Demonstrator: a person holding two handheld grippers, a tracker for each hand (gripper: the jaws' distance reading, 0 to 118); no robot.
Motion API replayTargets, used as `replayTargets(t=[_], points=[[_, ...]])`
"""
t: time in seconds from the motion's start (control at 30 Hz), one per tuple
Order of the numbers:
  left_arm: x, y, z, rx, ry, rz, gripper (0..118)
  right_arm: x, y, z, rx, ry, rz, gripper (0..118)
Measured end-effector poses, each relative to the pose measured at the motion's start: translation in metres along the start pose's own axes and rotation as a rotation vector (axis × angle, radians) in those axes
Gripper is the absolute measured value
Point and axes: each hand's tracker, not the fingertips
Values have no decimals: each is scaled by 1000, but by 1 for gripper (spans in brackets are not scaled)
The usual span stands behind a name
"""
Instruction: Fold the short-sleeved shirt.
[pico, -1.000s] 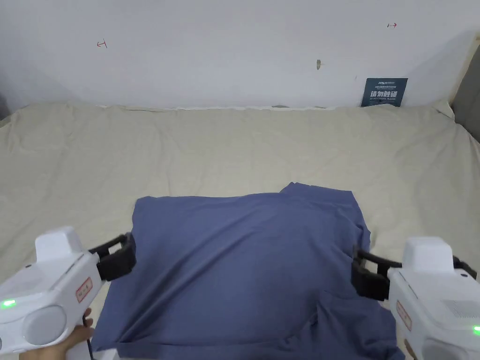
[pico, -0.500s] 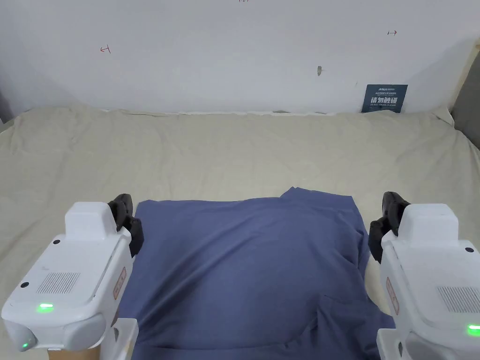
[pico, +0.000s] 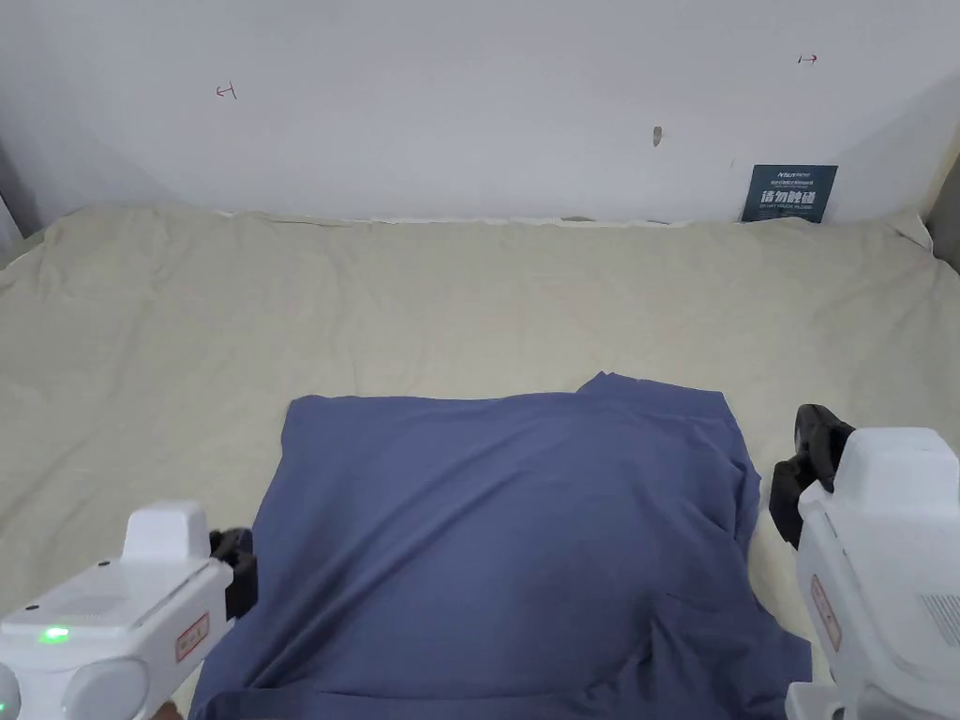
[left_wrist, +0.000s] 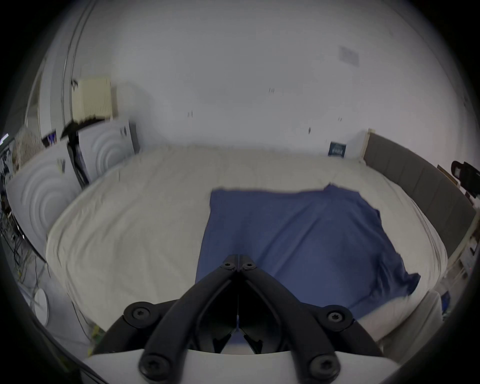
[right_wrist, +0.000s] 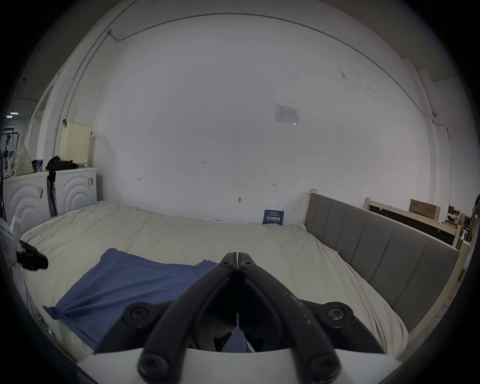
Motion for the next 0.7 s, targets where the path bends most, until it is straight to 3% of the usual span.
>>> replayTargets(t=[0.07,0.1,0.17,0.2,0.37,0.47,0.53,0.6,0.7], points=[[-14,-17,-9,-68,10,32,2,-1,-1,0,-9,-1,6,1],[-20,-26,-13,-94,13,37,12,-1,-2,0,-13,-1,10,1],[-27,-40,-20,-152,23,44,47,0,-4,-1,-21,-5,10,1],[-30,-47,-23,-177,32,46,77,0,-5,-1,-27,-7,8,1],[-36,-77,-41,-269,49,63,112,3,-11,-4,-55,-15,8,1],[-36,-91,-51,-316,82,37,105,6,-15,-3,-70,-19,5,1],[-35,-98,-54,-323,68,21,76,8,-18,-2,-79,-25,6,1],[-31,-105,-57,-346,58,7,25,12,-21,0,-95,-32,6,1],[-27,-109,-55,-358,27,3,6,19,-31,3,-132,-40,-10,1]])
